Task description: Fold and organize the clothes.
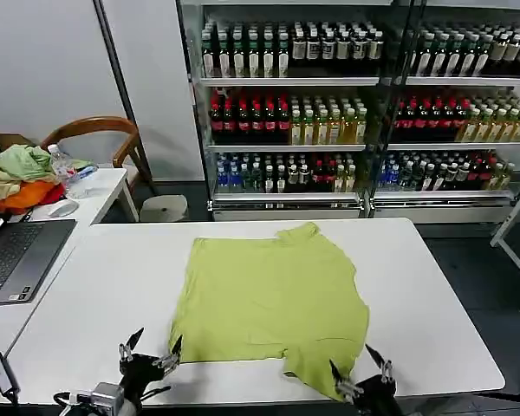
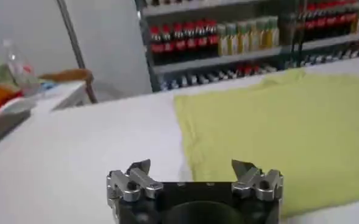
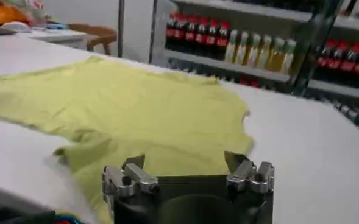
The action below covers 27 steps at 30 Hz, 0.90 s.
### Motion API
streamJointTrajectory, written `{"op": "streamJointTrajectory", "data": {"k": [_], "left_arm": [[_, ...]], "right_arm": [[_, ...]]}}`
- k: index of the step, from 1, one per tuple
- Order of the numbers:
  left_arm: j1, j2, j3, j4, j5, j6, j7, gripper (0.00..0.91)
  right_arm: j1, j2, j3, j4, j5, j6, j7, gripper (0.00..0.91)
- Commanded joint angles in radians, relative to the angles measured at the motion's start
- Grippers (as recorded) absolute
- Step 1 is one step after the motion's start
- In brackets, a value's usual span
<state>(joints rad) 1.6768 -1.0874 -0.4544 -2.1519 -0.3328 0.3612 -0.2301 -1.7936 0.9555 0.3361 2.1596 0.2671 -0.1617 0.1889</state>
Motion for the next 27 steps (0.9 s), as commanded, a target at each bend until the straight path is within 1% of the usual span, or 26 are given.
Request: {"op": "streamJointTrajectory", "data": {"k": [1, 12, 13, 14, 15, 16, 17, 18, 20, 27], "left_arm": [[-0.014, -0.024, 0.021, 0.014, -0.057, 0.087, -0.041, 0.907], [-0.022, -0.033, 0.023, 0.038, -0.066, 0.079, -0.039, 0.907], [-0.023, -0.032, 0.022, 0.040, -0.067, 0.082, -0.039, 0.907], [-0.023, -0.032, 0.023, 0.041, -0.069, 0.082, -0.039, 0.907], [-0.024, -0.032, 0.025, 0.041, -0.074, 0.082, -0.029, 0.846], [-0.025, -0.032, 0.026, 0.040, -0.080, 0.083, -0.027, 0.373], [-0.026, -0.033, 0.029, 0.039, -0.085, 0.083, -0.028, 0.081], [-0.027, -0.034, 0.033, 0.038, -0.086, 0.084, -0.026, 0.050], [-0.026, -0.036, 0.037, 0.035, -0.086, 0.085, -0.022, 0.040], [-0.022, -0.040, 0.053, 0.041, -0.084, 0.081, -0.007, 0.040]], "right_arm": [[-0.042, -0.006, -0.019, 0.005, 0.010, -0.010, 0.019, 0.907], [-0.014, 0.017, -0.049, -0.015, 0.017, -0.007, 0.024, 0.907], [-0.013, 0.019, -0.052, -0.017, 0.018, -0.007, 0.028, 0.443], [-0.012, 0.019, -0.053, -0.020, 0.023, -0.003, 0.029, 0.191], [-0.012, 0.019, -0.053, -0.021, 0.028, -0.002, 0.029, 0.000], [-0.012, 0.018, -0.053, -0.020, 0.034, -0.003, 0.027, 0.000], [-0.013, 0.018, -0.054, -0.017, 0.039, -0.004, 0.027, 0.000], [-0.014, 0.019, -0.055, -0.015, 0.048, -0.004, 0.028, 0.000], [-0.016, 0.021, -0.056, -0.017, 0.048, -0.005, 0.028, 0.000], [-0.013, 0.023, -0.058, -0.017, 0.059, -0.004, 0.027, 0.000]]}}
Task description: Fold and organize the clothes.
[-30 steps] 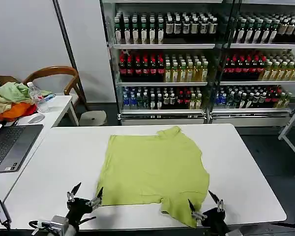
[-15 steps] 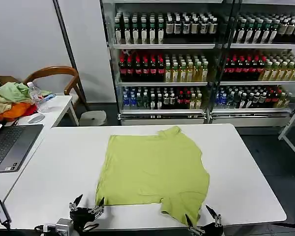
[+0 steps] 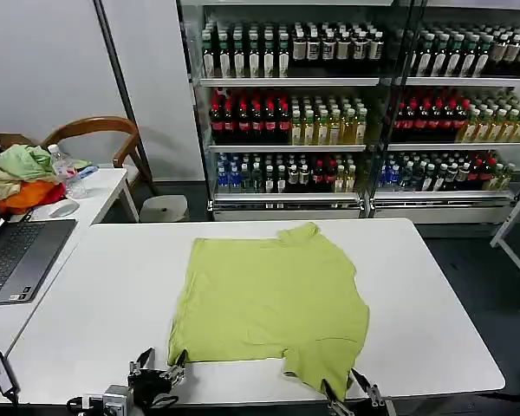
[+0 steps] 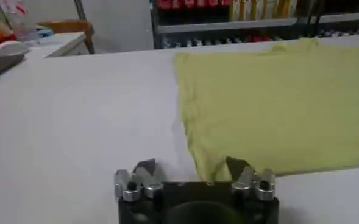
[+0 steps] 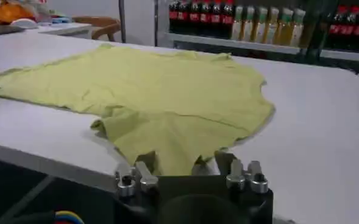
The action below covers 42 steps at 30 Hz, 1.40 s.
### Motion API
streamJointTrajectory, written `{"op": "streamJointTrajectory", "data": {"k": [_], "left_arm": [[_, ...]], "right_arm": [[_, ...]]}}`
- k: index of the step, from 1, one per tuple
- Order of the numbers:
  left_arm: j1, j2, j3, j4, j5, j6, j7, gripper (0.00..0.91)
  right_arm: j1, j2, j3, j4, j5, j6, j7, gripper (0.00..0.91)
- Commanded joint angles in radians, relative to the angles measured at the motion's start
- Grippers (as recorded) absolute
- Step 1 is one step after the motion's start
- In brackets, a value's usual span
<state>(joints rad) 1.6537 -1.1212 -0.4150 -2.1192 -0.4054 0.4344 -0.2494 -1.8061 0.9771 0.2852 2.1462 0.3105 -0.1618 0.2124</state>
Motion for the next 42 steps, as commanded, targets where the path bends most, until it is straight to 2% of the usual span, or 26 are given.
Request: {"op": "streamJointTrajectory", "data": {"k": [1, 13, 22, 30, 36, 42], "left_arm": [[0.002, -0.005, 0.014, 0.006, -0.010, 0.008, 0.018, 0.040], [-0.021, -0.008, 0.022, -0.001, 0.020, 0.010, 0.062, 0.040], [-0.089, 0.040, -0.039, -0.022, -0.021, 0.004, 0.144, 0.040], [-0.228, 0.043, -0.024, 0.071, -0.065, -0.009, 0.198, 0.040], [-0.326, 0.021, 0.003, 0.173, -0.074, -0.030, 0.211, 0.040], [-0.400, 0.013, -0.001, 0.231, -0.112, -0.034, 0.220, 0.040]], "right_arm": [[0.002, 0.001, -0.008, -0.003, 0.018, -0.005, 0.003, 0.000], [0.041, -0.004, -0.004, 0.028, 0.007, -0.004, -0.002, 0.000], [0.161, -0.035, 0.034, 0.093, 0.102, -0.058, 0.001, 0.000], [0.390, -0.040, 0.017, -0.019, 0.202, -0.129, -0.002, 0.000], [0.508, -0.012, -0.011, -0.143, 0.187, -0.136, -0.016, 0.000], [0.553, 0.008, -0.022, -0.195, 0.187, -0.141, -0.020, 0.000]]}}
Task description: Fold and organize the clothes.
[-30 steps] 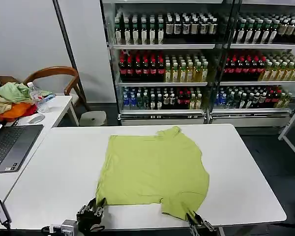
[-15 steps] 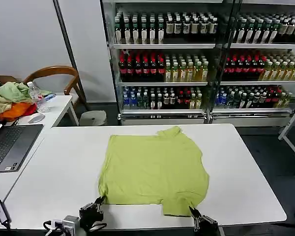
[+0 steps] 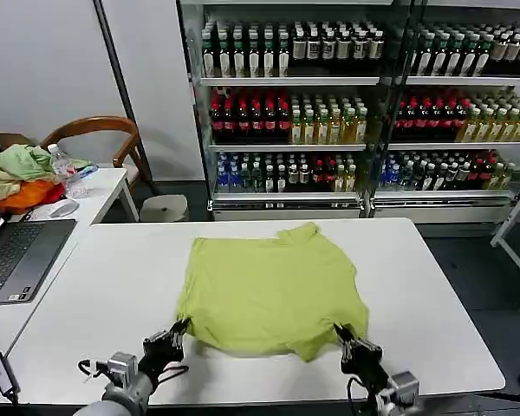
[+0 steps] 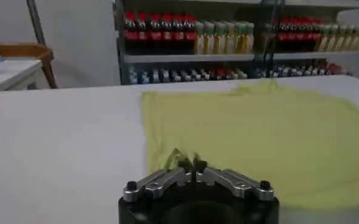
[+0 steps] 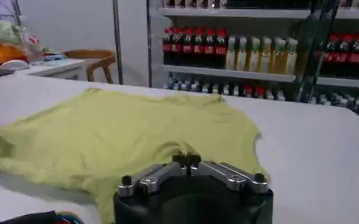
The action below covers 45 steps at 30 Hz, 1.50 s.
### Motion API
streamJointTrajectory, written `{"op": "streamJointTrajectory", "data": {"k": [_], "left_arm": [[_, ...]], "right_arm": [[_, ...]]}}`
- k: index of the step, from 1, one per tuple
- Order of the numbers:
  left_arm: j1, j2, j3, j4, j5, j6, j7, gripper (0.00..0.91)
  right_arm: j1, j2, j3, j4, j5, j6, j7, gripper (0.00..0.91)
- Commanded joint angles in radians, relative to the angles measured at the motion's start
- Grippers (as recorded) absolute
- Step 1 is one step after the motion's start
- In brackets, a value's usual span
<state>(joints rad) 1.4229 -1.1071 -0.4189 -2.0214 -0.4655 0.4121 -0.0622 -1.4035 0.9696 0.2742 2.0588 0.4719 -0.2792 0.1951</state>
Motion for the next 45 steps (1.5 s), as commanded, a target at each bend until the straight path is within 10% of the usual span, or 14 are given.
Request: {"op": "streamJointTrajectory", "data": {"k": [1, 37, 38, 39, 41, 45], "left_arm": [[-0.174, 0.000, 0.003, 0.136, -0.053, -0.012, 0.035, 0.040], [-0.292, 0.013, 0.091, 0.321, -0.019, -0.046, 0.059, 0.050], [-0.296, 0.011, 0.092, 0.331, -0.015, -0.045, 0.057, 0.101], [-0.299, 0.010, 0.093, 0.337, -0.013, -0.044, 0.055, 0.242], [-0.307, 0.010, 0.098, 0.349, 0.004, -0.044, 0.045, 0.907], [-0.311, 0.010, 0.089, 0.346, 0.007, -0.042, 0.040, 0.907]], "right_arm": [[0.154, 0.019, -0.012, -0.113, 0.026, -0.024, -0.003, 0.000], [0.185, 0.076, -0.030, -0.205, -0.020, -0.040, -0.011, 0.000], [0.191, 0.078, -0.035, -0.214, -0.024, -0.047, -0.011, 0.191], [0.198, 0.084, -0.042, -0.225, -0.028, -0.050, -0.011, 0.907], [0.222, 0.096, -0.053, -0.257, -0.037, -0.053, -0.006, 0.907], [0.238, 0.112, -0.052, -0.263, -0.040, -0.079, 0.013, 0.907]]}}
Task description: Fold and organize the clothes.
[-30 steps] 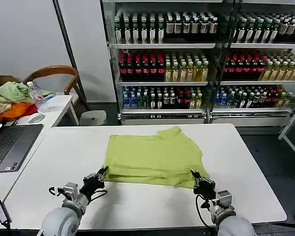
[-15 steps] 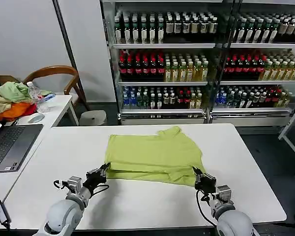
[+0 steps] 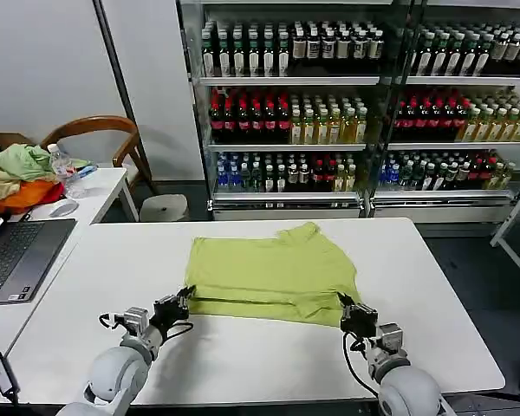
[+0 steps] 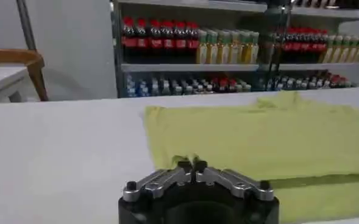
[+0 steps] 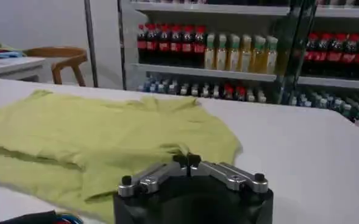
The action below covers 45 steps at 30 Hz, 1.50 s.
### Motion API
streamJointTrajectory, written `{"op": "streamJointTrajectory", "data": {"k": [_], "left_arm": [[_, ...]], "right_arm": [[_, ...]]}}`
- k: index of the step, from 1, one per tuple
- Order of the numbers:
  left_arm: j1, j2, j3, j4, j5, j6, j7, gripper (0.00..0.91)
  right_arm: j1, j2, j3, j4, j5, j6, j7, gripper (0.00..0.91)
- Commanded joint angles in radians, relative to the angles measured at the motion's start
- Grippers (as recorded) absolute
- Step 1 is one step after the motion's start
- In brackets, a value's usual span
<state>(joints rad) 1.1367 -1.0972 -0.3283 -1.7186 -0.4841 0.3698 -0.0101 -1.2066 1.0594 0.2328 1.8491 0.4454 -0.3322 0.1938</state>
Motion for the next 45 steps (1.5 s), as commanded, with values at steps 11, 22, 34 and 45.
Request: {"op": "streamJointTrajectory", "data": {"k": [11, 22, 34, 45], "left_arm": [[0.166, 0.039, -0.075, -0.226, -0.029, 0.032, -0.073, 0.907], [0.126, -0.013, -0.026, -0.139, -0.001, 0.063, -0.132, 0.907], [0.057, -0.013, -0.003, -0.050, 0.007, 0.100, -0.116, 0.040], [0.067, -0.008, 0.022, -0.058, 0.030, 0.111, -0.081, 0.040]], "right_arm": [[-0.116, -0.049, 0.054, 0.168, 0.035, -0.045, 0.059, 0.907], [-0.202, -0.045, 0.050, 0.133, 0.006, -0.047, 0.100, 0.907], [-0.143, -0.032, 0.041, 0.071, 0.030, -0.038, 0.091, 0.000], [-0.149, -0.025, 0.036, 0.084, 0.027, -0.042, 0.083, 0.000]]}}
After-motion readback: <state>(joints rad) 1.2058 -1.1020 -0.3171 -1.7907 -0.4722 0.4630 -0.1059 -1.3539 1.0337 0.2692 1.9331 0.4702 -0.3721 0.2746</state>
